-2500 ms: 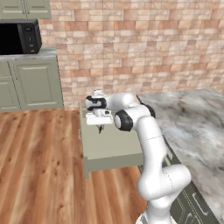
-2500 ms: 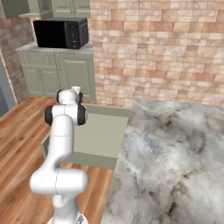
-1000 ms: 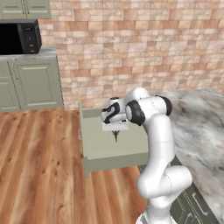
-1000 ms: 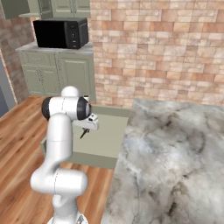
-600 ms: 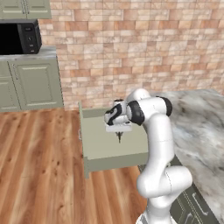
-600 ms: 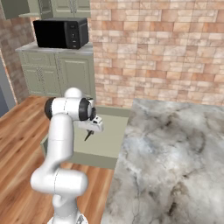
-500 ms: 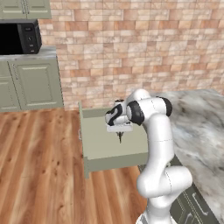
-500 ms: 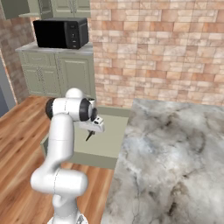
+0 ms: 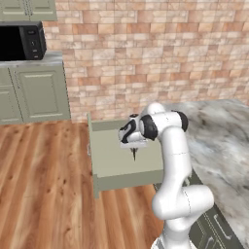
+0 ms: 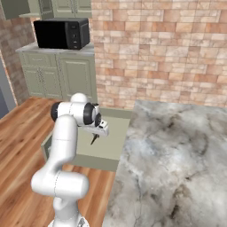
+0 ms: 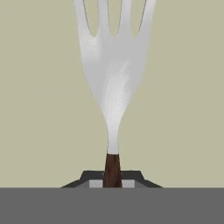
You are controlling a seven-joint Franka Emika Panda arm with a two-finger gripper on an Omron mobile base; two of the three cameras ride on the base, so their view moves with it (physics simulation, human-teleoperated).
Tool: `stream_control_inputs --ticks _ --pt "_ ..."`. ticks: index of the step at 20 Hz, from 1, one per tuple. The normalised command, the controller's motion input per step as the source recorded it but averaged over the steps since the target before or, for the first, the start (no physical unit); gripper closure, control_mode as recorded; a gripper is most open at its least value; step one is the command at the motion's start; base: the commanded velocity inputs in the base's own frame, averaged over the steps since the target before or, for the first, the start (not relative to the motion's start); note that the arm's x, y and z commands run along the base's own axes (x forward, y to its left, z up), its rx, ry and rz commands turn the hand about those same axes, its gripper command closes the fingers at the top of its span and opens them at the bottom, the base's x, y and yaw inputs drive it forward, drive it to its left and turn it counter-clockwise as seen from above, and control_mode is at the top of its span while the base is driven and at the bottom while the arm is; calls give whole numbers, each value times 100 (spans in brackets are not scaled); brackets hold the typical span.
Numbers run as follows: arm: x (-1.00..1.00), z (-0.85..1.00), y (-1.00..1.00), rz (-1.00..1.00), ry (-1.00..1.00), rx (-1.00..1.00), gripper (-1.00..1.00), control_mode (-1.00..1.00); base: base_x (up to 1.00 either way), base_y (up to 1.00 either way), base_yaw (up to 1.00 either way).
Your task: Organize the utensils by type. Pick up the wooden spoons from the counter and place them in the open cabinet. Then pick up the metallic utensils from the counter and place them in the open drawer.
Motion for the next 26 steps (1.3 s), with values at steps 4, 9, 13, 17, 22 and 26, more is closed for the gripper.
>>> stream_control_inputs --ticks 4,9,13,17,22,26 --pt "10 -27 0 0 -3 0 100 -100 0 0 0" --pt "1 -19 0 0 -6 0 100 -100 0 0 0" --pt "8 -18 0 0 -4 0 100 -100 0 0 0" --pt "7 -19 0 0 -4 0 100 -100 0 0 0" --pt "2 -14 0 0 -5 0 100 -100 0 0 0" --pt "0 -3 0 0 -3 0 -100 -100 0 0 0"
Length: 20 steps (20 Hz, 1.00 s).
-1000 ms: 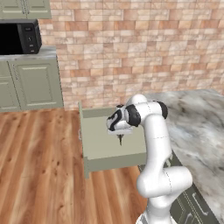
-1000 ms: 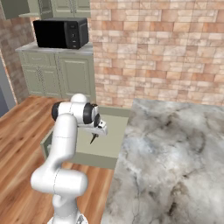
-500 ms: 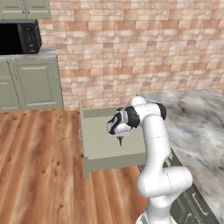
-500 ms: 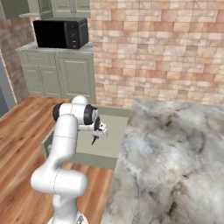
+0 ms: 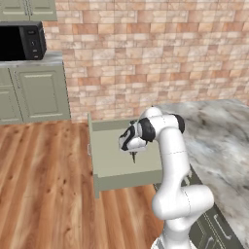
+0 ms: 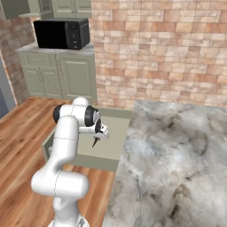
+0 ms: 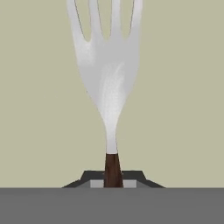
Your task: Organize the utensils by type. Pick up the wooden spoons from the counter and place them in the open cabinet. Then pick up the metallic utensils from the counter and place them in the open drawer.
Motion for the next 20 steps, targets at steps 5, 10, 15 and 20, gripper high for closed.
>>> stream_control_inputs --ticks 5,10,15,20 --pt "0 2 0 0 -1 0 -100 -100 0 0 0" --pt "0 21 0 0 0 0 -100 -100 0 0 0" --pt "0 62 0 0 0 4 -100 -100 0 0 0" --pt "0 99 0 0 0 13 -100 -100 0 0 0"
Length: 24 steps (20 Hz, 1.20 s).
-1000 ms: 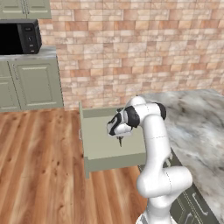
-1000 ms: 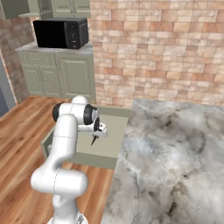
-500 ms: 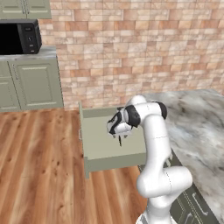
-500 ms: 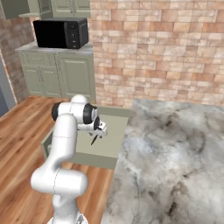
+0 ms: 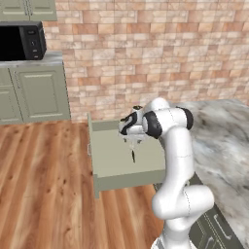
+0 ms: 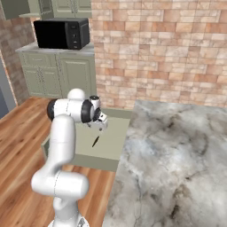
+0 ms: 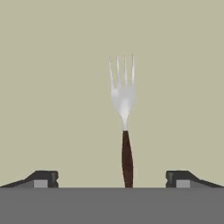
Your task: Organize the utensils by type. Pick up the wooden spoons from the counter and place them in the open cabinet. Then pick up the metallic utensils from the counter and place them in the open drawer.
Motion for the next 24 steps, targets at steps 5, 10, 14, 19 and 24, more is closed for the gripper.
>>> stream_control_inputs --ticks 5,10,14,19,24 --pt "-2 87 0 0 -7 4 -100 -100 0 0 0" --pt "-21 64 0 -2 -9 0 -100 -100 0 0 0" --pt "-31 66 0 -3 -2 0 -100 -100 0 0 0" --pt "-43 62 0 -5 -8 0 -100 -100 0 0 0" --pt "-54 54 0 -4 -14 0 -100 -100 0 0 0"
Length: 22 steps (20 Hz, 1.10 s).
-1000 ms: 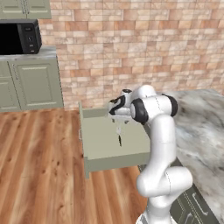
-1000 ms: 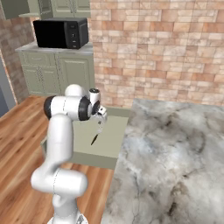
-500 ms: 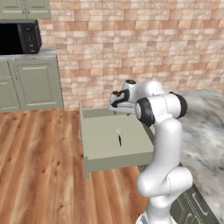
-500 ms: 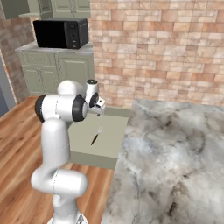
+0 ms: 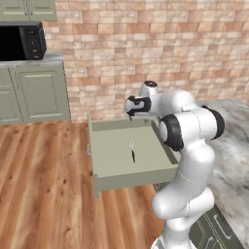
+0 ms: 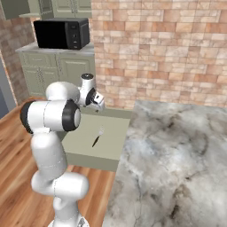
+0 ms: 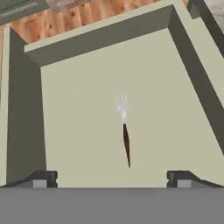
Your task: Organize the utensils by type. Pick up the wooden spoons from the counter and place them in the open cabinet. Then pick up the metallic utensils from the counter and place them in the open drawer.
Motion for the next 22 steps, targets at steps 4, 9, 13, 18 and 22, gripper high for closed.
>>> stream_control_inputs --ticks 4,9,13,18,22 --pt "-63 47 0 -3 -16 0 -100 -100 0 0 0" --pt "-65 44 0 -4 -17 0 -100 -100 0 0 0" --pt "-67 42 0 -2 -16 0 -100 -100 0 0 0" --pt "-59 62 0 0 -4 0 -100 -100 0 0 0" --pt "-53 75 0 -1 17 0 -100 -100 0 0 0"
